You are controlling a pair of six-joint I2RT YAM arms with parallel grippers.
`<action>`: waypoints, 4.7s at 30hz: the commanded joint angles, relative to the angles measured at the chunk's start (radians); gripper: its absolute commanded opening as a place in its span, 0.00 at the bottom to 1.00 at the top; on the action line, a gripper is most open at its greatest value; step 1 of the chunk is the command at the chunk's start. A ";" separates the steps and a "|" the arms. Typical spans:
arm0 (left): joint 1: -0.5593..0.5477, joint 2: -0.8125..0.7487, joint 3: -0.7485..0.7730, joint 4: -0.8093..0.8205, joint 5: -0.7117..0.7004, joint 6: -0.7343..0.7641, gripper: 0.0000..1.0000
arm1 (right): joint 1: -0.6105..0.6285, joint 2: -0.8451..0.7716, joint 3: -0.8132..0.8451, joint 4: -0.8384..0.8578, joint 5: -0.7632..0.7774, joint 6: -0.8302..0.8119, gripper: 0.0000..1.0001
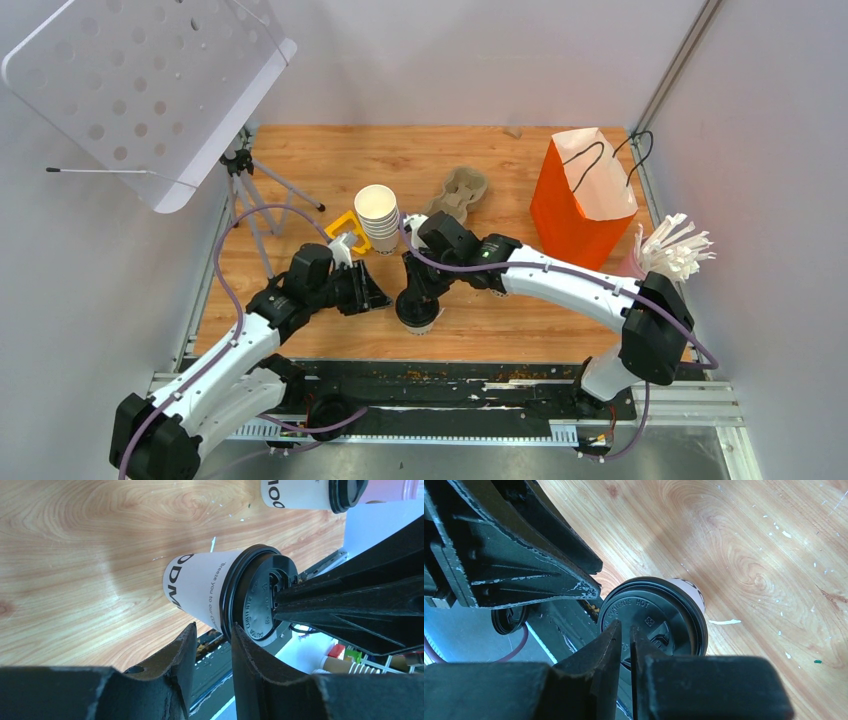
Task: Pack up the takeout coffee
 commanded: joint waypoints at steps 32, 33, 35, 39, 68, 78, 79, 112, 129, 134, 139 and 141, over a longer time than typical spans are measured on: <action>0.003 0.090 -0.125 -0.019 -0.071 0.008 0.25 | -0.015 -0.098 -0.321 0.184 0.038 0.072 0.14; 0.002 0.093 -0.130 -0.008 -0.064 0.005 0.24 | -0.017 -0.098 -0.327 0.191 0.036 0.075 0.14; -0.001 0.093 -0.139 0.019 -0.040 -0.008 0.23 | -0.017 -0.098 -0.331 0.191 0.035 0.075 0.14; -0.002 0.053 -0.115 0.094 0.041 -0.049 0.25 | -0.017 -0.106 -0.289 0.163 0.035 0.061 0.14; -0.002 -0.122 0.681 -0.548 -0.214 0.222 1.00 | 0.080 -0.048 0.143 -0.221 0.315 -0.054 0.85; -0.002 -0.203 0.730 -0.598 -0.314 0.233 1.00 | 0.132 0.037 0.209 -0.267 0.355 -0.068 0.88; -0.002 -0.208 0.730 -0.602 -0.316 0.233 1.00 | 0.138 0.044 0.212 -0.266 0.357 -0.068 0.88; -0.002 -0.251 0.758 -0.626 -0.336 0.257 1.00 | 0.194 0.181 0.190 -0.294 0.425 -0.046 0.75; -0.002 -0.249 0.746 -0.640 -0.343 0.265 1.00 | 0.230 0.161 0.175 -0.325 0.460 -0.013 0.65; -0.002 -0.241 0.733 -0.643 -0.333 0.272 1.00 | 0.223 0.097 0.167 -0.340 0.464 -0.011 0.63; -0.002 -0.239 0.704 -0.633 -0.323 0.276 1.00 | 0.211 0.039 0.121 -0.352 0.471 0.003 0.62; -0.002 -0.236 0.693 -0.629 -0.314 0.276 1.00 | 0.206 0.008 0.095 -0.351 0.470 0.010 0.62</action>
